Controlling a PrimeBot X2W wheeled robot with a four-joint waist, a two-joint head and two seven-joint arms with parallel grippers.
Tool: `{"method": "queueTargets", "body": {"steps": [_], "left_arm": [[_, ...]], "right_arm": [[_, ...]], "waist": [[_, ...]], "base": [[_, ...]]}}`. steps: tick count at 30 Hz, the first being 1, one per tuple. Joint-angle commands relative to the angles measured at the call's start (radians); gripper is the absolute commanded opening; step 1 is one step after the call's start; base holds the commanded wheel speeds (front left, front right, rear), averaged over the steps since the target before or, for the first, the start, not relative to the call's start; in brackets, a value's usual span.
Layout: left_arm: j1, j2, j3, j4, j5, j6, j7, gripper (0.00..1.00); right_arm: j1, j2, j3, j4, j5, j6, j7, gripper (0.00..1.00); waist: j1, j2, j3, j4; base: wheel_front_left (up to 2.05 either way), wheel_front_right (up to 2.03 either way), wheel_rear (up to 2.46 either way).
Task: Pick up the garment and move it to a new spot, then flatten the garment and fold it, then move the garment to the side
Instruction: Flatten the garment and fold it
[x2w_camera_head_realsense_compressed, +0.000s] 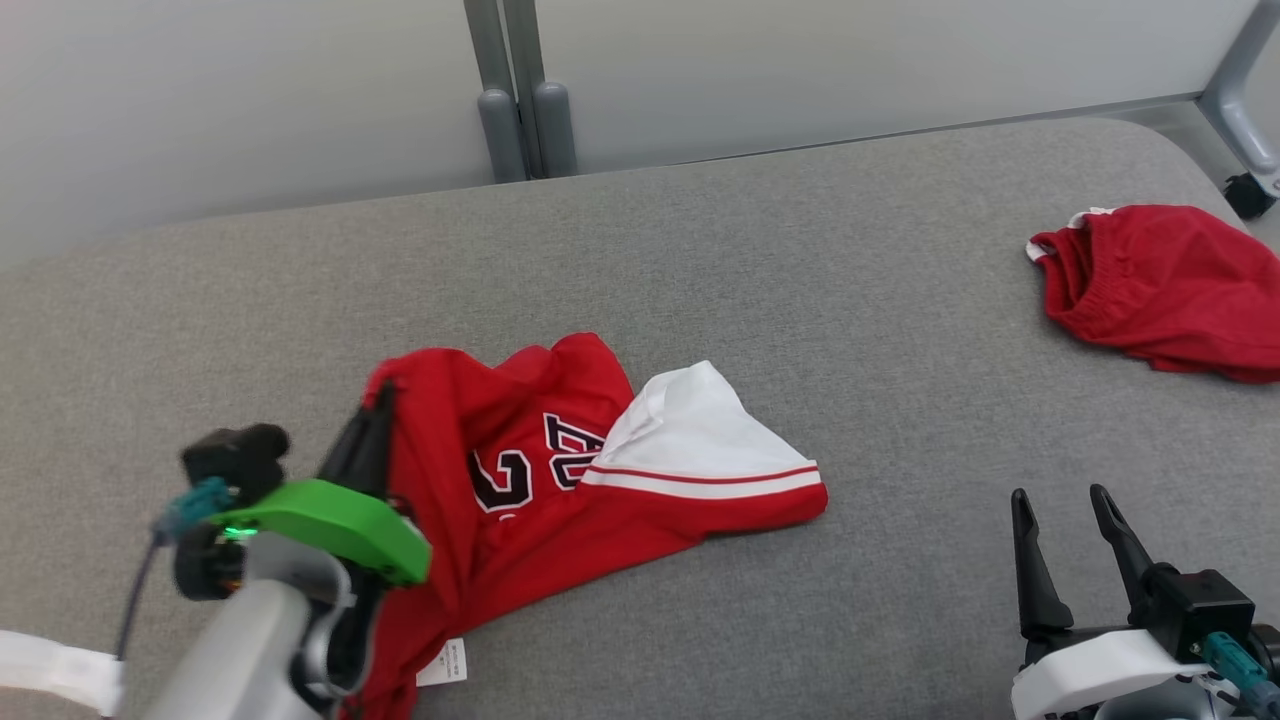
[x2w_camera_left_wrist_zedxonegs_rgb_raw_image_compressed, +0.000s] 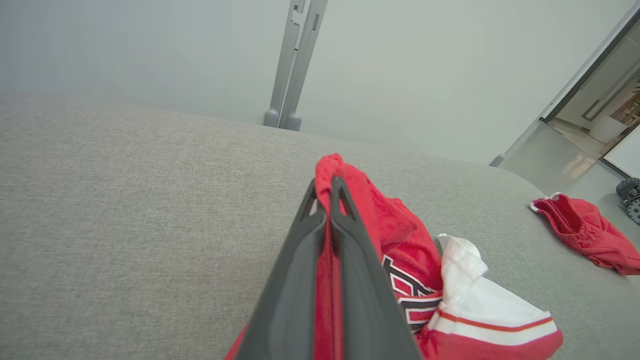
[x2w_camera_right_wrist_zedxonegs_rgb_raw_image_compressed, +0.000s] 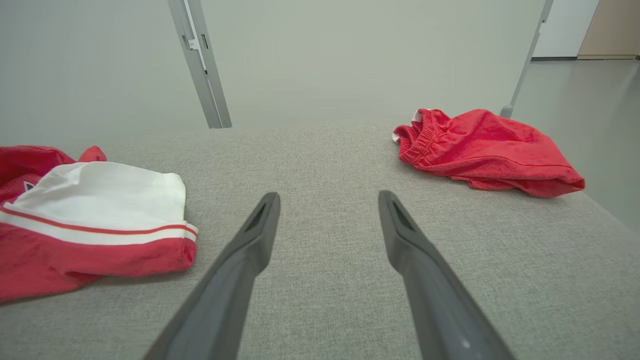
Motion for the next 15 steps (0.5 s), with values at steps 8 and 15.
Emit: {"method": "queueTargets", "body": {"steps": [8, 15], "left_arm": [[-0.106, 0.175, 0.115, 0.099, -0.035, 0.014, 0.063, 0.00], [-0.243, 0.241, 0.167, 0.272, -0.028, -0.017, 0.010, 0.00]], "right_arm": [[-0.052, -0.002, 0.024, 0.001, -0.017, -0.002, 0.000, 1.00], [-0.085, -0.002, 0.008, -0.011, -0.022, -0.002, 0.000, 1.00]], "waist": [[0.0000, -0.0001, 0.060, -0.006], [0.0000, -0.0001, 0.132, -0.054]], "base": [[0.00, 0.00, 0.00], [0.00, 0.00, 0.00]]}}
